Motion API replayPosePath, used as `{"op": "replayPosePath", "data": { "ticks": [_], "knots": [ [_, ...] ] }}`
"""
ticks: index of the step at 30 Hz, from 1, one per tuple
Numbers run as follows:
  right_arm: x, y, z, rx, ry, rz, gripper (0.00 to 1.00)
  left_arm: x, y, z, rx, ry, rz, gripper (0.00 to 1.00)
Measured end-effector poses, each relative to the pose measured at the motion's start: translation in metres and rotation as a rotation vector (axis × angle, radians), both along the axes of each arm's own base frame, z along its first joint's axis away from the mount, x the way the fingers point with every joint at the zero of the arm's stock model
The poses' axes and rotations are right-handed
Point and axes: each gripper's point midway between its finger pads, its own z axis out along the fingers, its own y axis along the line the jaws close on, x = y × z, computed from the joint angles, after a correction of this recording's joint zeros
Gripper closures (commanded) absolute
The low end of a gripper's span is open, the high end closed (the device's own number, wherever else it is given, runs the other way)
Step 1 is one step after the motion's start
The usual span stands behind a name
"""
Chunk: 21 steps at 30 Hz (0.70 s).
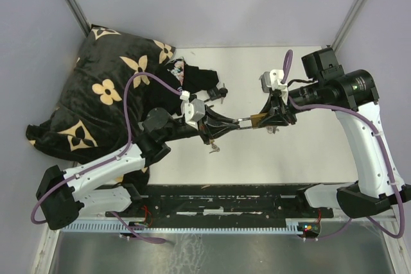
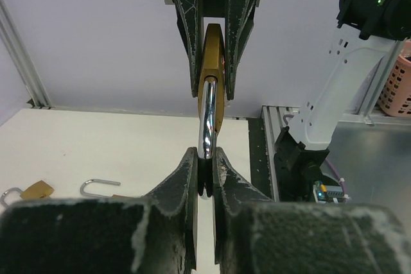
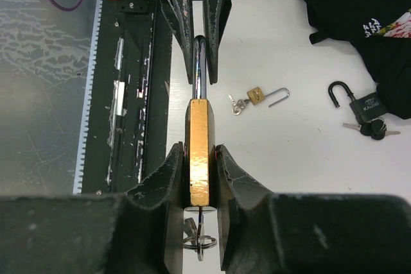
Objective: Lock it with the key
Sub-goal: Lock the lock.
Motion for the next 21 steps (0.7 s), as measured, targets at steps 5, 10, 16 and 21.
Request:
{"op": "replayPosePath", "data": {
  "ticks": [5, 10, 16, 21],
  "knots": [
    [-0.004, 0.003, -0.001, 0.022, 0.046, 0.005, 0.98, -0.004, 0.003, 0.002, -0.008, 0.039, -0.011, 0.97],
    [-0.008, 0.005, -0.004, 0.039, 0.089, 0.013, 0.98, -0.009, 0.005, 0.002, -0.013, 0.095, -0.029, 0.97],
    [-0.01, 0.007, -0.006, 0.057, 0.131, 0.013, 0.98, -0.013, 0.005, 0.006, -0.032, 0.171, -0.053, 0.97],
    [-0.011, 0.009, -0.008, 0.067, 0.175, 0.003, 0.98, -0.013, 0.005, 0.011, -0.069, 0.222, -0.071, 0.97]
  ]
}}
